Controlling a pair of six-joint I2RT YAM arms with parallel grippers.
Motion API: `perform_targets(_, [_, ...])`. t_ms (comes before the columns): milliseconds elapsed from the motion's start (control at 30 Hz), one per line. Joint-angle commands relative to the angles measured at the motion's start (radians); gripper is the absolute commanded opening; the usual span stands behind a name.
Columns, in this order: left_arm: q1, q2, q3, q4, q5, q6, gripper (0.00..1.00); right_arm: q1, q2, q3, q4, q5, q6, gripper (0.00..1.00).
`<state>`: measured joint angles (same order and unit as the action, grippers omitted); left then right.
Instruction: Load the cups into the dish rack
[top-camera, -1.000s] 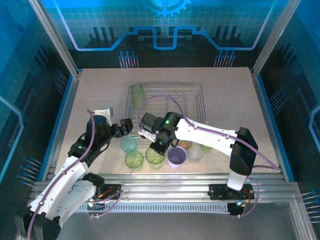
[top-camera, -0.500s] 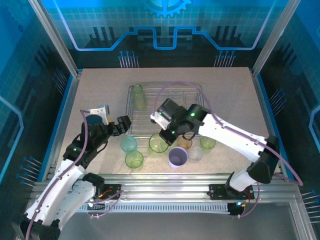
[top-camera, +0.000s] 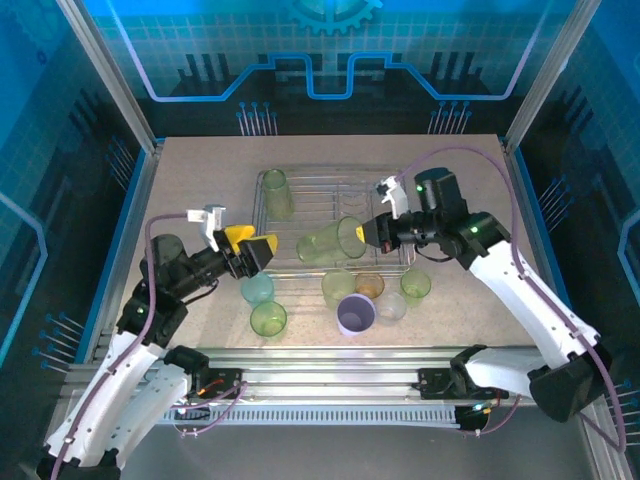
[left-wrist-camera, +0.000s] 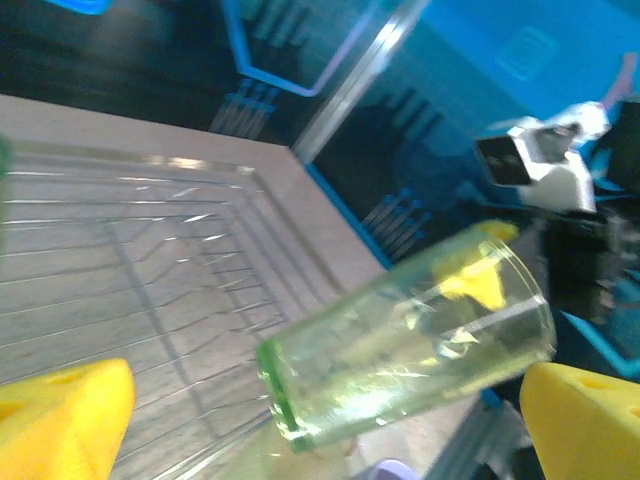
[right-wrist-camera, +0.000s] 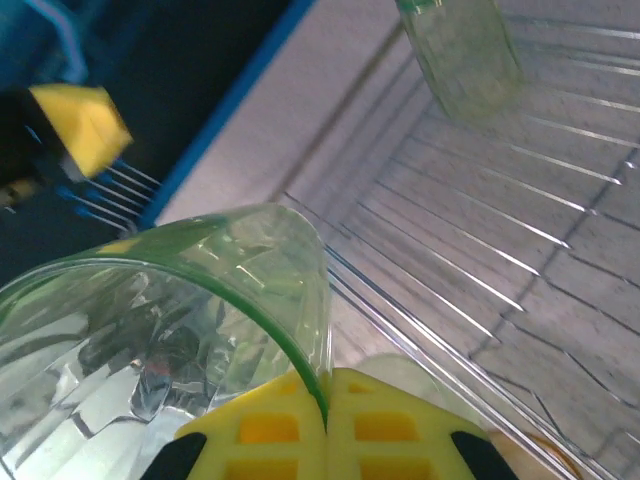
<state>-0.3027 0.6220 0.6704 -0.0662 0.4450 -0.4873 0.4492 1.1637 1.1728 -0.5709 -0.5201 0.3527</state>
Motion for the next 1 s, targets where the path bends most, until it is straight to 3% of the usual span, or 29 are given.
perform_targets(0, [0.005, 0.034, -0.009, 0.153, 0.191, -0.062, 0.99, -0.059, -0.052, -0.072, 0.339, -0.276, 0.18, 0.0])
perform_targets(167, [0.005, 0.1, -0.006, 0.259, 0.267, -0.131, 0.99, -0.076, -0.05, -0.102, 0.506, -0.386, 0.287, 0.0])
perform_targets(467, [0.004, 0.15, 0.02, 0.272, 0.287, -0.147, 0.99, -0.082, -0.026, -0.14, 0.715, -0.484, 0.42, 0.0])
perform_targets(767, [0.004, 0.17, 0.02, 0.348, 0.357, -0.186, 0.99, -0.055, 0.034, -0.129, 0.795, -0.507, 0.467, 0.0])
perform_targets(967, [0.004, 0.171, 0.027, 0.35, 0.348, -0.203, 0.99, -0.014, 0.086, -0.095, 0.791, -0.492, 0.458, 0.0])
